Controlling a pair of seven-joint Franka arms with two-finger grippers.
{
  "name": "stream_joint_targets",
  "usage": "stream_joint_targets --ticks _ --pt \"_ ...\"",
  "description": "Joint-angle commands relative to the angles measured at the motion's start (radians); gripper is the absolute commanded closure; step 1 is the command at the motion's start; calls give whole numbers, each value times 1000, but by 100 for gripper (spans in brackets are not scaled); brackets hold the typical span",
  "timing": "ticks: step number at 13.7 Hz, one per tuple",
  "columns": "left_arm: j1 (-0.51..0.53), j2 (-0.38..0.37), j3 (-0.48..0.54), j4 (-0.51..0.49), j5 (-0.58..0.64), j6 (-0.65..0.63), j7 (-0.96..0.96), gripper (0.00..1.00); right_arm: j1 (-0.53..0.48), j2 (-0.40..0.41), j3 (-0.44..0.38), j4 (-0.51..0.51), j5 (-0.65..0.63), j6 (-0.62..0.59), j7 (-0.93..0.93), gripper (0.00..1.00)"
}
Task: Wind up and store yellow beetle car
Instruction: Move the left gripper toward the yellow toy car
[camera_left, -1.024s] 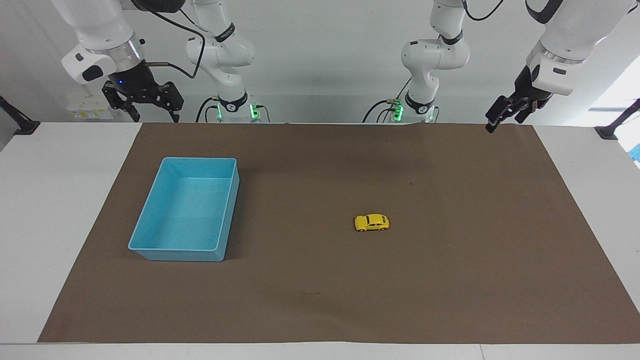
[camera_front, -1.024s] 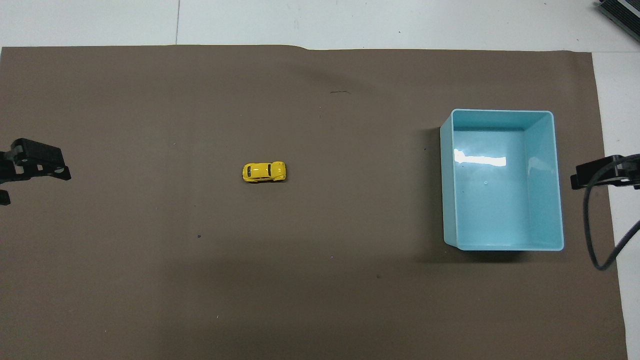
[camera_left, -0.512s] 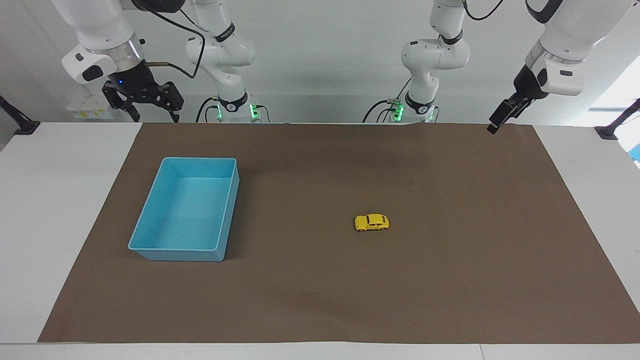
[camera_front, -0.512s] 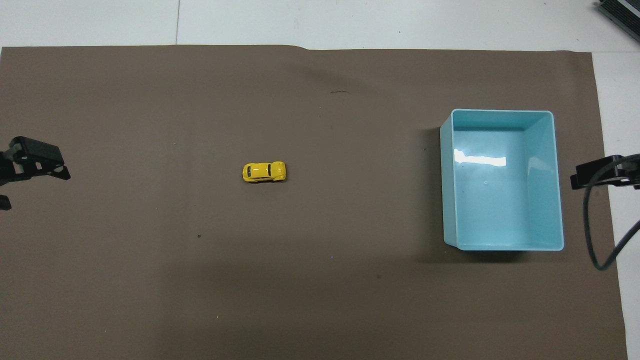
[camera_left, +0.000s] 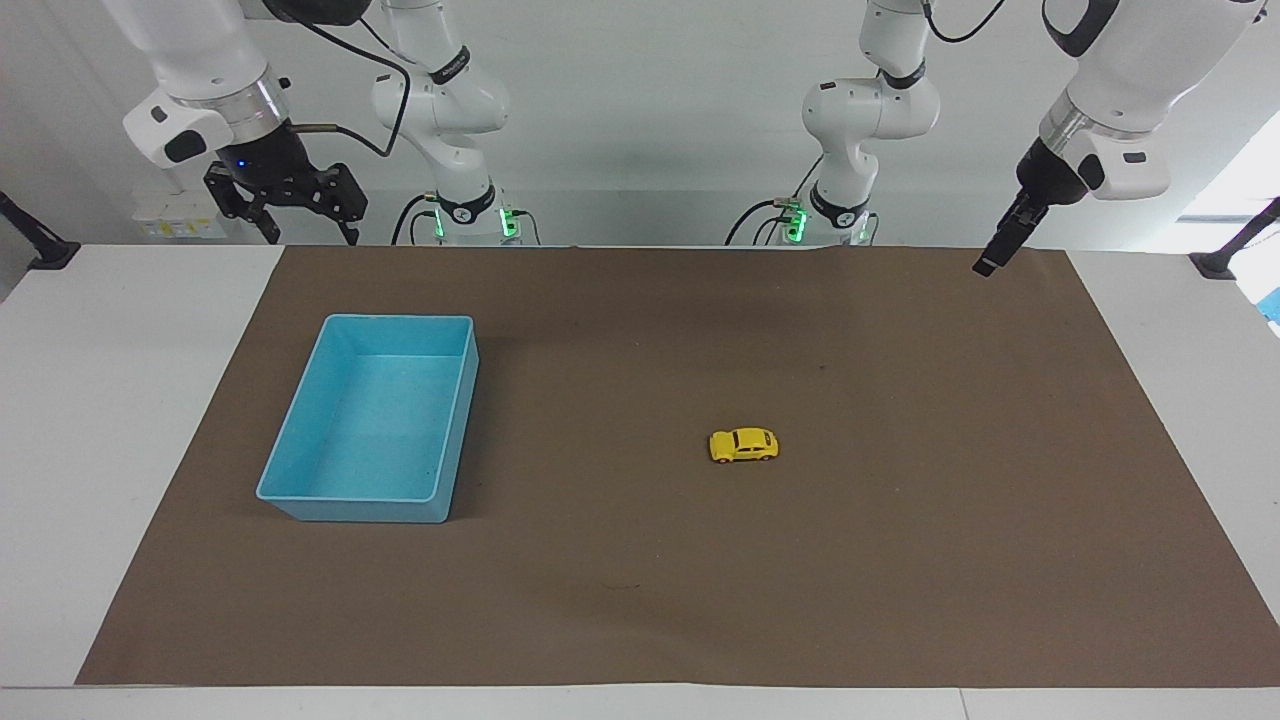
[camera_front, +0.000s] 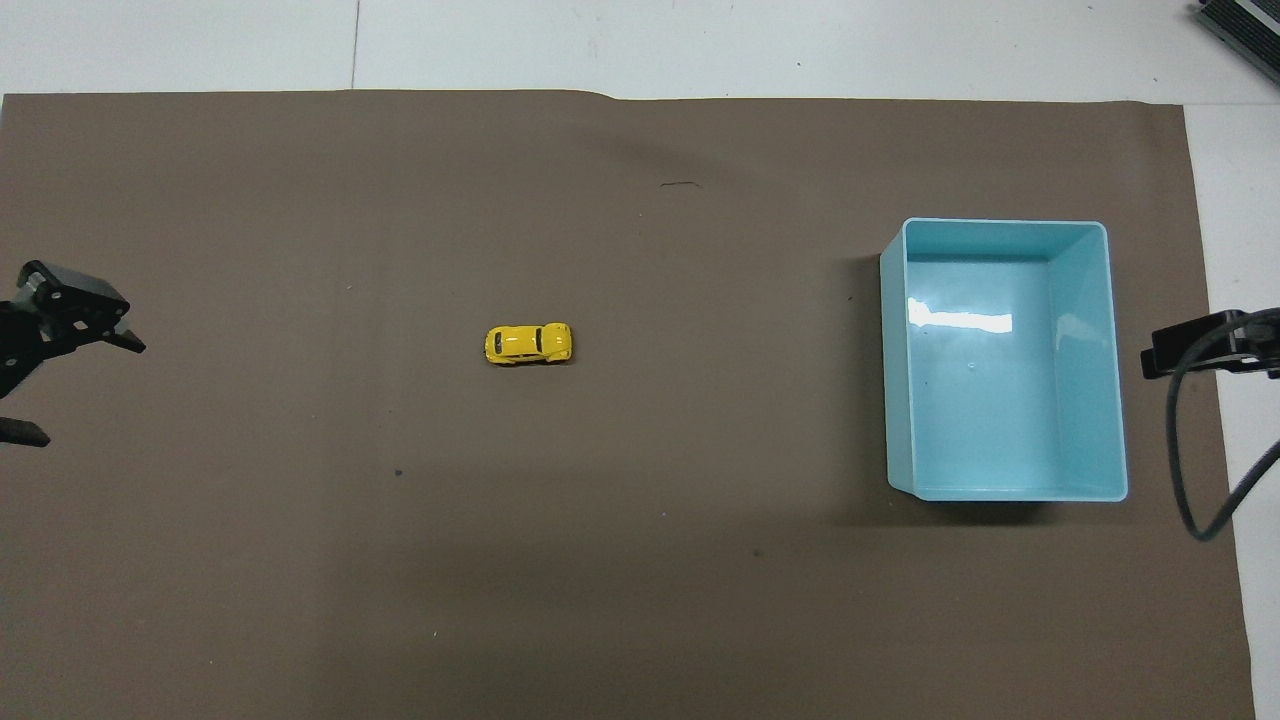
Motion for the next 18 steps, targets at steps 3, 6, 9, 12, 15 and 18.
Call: stream_joint_targets --ticks 3,6,9,12,15,18 --pt "-39 -18 -2 -76 -24 54 -278 0 -19 -8 14 2 16 -9 4 0" --pt "-72 -17 -2 -127 -25 131 -431 0 -20 -8 14 2 15 -10 4 0" --pt "-121 -9 -2 -174 -24 230 -520 0 -19 -8 14 1 15 -9 4 0" --pt "-155 31 -2 -188 -24 293 -633 0 -20 -8 14 2 15 -9 4 0" --pt "-192 78 -2 -190 -24 371 -751 0 -20 -8 14 2 15 -9 4 0" --pt "-239 141 -2 -190 -24 447 -837 0 -20 -8 14 2 16 -9 4 0"
